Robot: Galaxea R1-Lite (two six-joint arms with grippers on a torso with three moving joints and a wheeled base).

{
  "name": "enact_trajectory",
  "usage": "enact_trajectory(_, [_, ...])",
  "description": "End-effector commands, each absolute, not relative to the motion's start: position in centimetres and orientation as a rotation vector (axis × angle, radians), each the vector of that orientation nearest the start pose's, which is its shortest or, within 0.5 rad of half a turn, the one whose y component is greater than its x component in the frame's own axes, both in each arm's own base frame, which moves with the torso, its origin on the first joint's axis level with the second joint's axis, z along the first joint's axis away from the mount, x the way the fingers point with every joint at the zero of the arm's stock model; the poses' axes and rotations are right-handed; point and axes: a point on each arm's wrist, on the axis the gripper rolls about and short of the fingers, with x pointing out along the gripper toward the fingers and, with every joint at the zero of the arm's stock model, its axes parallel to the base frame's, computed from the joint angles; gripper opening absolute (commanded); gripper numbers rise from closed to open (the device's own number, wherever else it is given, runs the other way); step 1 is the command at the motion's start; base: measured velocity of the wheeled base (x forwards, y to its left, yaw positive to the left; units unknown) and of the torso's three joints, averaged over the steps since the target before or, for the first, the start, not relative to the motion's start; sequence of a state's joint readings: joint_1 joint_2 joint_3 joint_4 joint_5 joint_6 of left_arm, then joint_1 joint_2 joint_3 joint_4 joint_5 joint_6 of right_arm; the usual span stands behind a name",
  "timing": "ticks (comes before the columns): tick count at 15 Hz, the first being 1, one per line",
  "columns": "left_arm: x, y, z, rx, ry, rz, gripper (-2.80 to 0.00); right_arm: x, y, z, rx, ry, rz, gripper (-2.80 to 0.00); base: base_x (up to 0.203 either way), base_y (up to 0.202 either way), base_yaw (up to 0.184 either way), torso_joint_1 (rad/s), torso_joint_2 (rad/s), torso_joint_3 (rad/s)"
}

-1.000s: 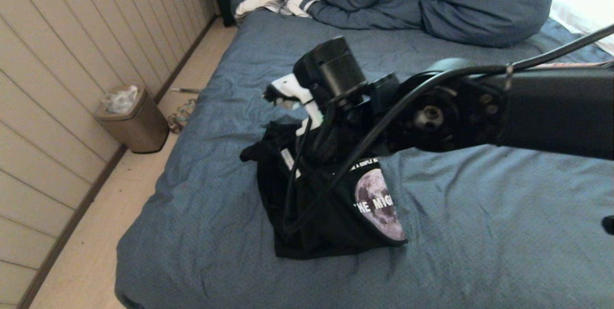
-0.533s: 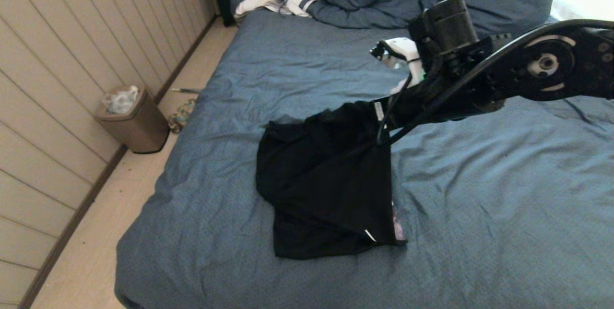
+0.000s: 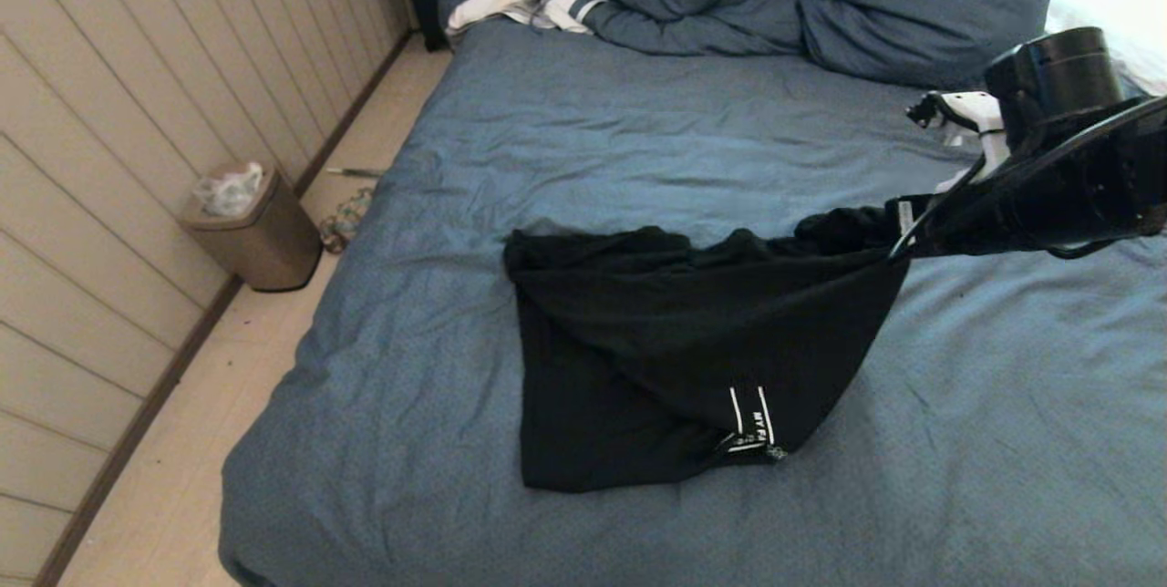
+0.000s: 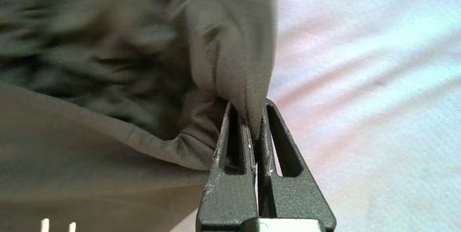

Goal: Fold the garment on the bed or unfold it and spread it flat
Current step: Unford the black T-shirt

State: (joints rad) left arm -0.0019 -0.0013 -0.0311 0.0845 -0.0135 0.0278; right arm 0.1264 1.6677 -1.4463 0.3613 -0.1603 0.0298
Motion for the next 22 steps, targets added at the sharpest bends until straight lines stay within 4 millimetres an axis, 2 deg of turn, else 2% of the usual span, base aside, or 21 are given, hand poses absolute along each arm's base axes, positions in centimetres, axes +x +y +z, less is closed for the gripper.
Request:
enact_trajectory(1, [-2.6, 0.0, 7.5, 0.027, 0.050, -0.016, -2.80, 29.3, 1.0, 27.1, -0.034, 0.579, -0.112, -2.80, 0.000, 0.000, 0.000, 0.000, 0.00, 0.000])
enact_trajectory(4, [-2.6, 0.0, 7.5, 0.026, 0.050, -0.017, -2.80, 28.6, -2.2, 24.9, -0.002, 0.624, -0.197, -2.80, 0.000, 0.000, 0.000, 0.000, 0.00, 0.000])
enact_trajectory(6, [-2.6, 0.0, 7.5, 0.026, 0.050, -0.016, -2.80, 28.2, -3.2, 24.5, 0.014, 0.623, -0.212, -2.80, 0.000, 0.000, 0.000, 0.000, 0.00, 0.000])
enact_trajectory(9, [-2.6, 0.0, 7.5, 0.026, 0.050, -0.016, -2.80, 26.5, -6.5, 22.0, 0.038, 0.673, -0.283, -2.80, 0.000, 0.000, 0.000, 0.000, 0.00, 0.000])
enact_trajectory(13, [-2.6, 0.0, 7.5, 0.026, 0.050, -0.016, -2.80, 24.8, -7.5, 19.5, 0.047, 0.690, -0.281, -2.80, 0.000, 0.000, 0.000, 0.000, 0.00, 0.000])
enact_trajectory(14, [-2.6, 0.0, 7.5, 0.026, 0.050, -0.016, -2.80, 24.6, -7.5, 19.1, 0.052, 0.683, -0.269, -1.23, 0.000, 0.000, 0.000, 0.000, 0.00, 0.000])
enact_trajectory(15, [-2.6, 0.0, 7.5, 0.026, 0.050, -0.018, -2.80, 24.6, -7.4, 18.7, 0.053, 0.673, -0.261, 0.00, 0.000, 0.000, 0.000, 0.000, 0.00, 0.000])
enact_trajectory(18, [-2.6, 0.0, 7.5, 0.026, 0.050, -0.016, -2.80, 24.3, -7.3, 18.6, 0.062, 0.663, -0.233, 0.00, 0.000, 0.000, 0.000, 0.000, 0.00, 0.000])
enact_trajectory(22, [-2.5, 0.0, 7.5, 0.027, 0.052, -0.017, -2.80, 23.8, -7.0, 21.1, 0.069, 0.566, -0.185, 0.00, 0.000, 0.000, 0.000, 0.000, 0.00, 0.000])
